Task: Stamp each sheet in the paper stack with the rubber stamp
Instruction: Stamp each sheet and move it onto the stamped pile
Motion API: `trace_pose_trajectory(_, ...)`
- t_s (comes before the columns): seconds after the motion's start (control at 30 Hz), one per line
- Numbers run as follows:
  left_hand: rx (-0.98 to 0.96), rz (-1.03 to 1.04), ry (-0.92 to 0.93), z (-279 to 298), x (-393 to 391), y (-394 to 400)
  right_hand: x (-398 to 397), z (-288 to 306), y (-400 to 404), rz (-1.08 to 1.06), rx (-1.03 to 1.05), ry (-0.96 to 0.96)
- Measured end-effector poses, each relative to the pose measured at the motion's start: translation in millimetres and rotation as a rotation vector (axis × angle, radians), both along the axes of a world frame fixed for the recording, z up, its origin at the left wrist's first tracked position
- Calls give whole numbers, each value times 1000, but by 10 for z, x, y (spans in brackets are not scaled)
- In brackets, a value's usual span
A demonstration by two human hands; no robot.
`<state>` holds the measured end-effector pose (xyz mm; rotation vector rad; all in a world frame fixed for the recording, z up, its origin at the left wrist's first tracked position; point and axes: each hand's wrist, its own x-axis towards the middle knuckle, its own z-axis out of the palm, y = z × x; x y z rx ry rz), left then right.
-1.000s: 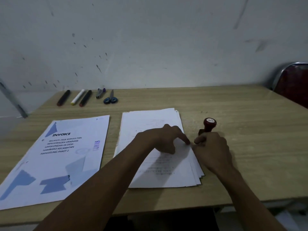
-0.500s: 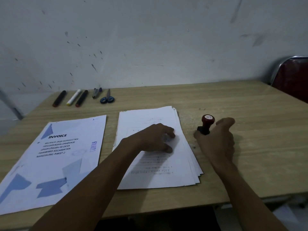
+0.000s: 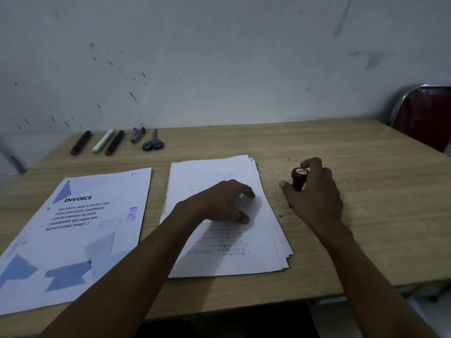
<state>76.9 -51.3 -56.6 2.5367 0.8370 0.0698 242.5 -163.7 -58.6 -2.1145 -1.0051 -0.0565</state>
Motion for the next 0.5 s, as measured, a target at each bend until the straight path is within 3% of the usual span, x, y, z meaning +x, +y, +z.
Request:
trace_pose_trajectory(0.17,22,43,-168,58,-119,-2,24,0,5,32,-30,-35)
trace_pose_trajectory(0.37,61,168,-104,-36,-335,147,-127,101,43,196,157,44)
trace_pose_trajectory(0.5,34,169,-147,-132,-362,119,-298,132,67,365,78,9)
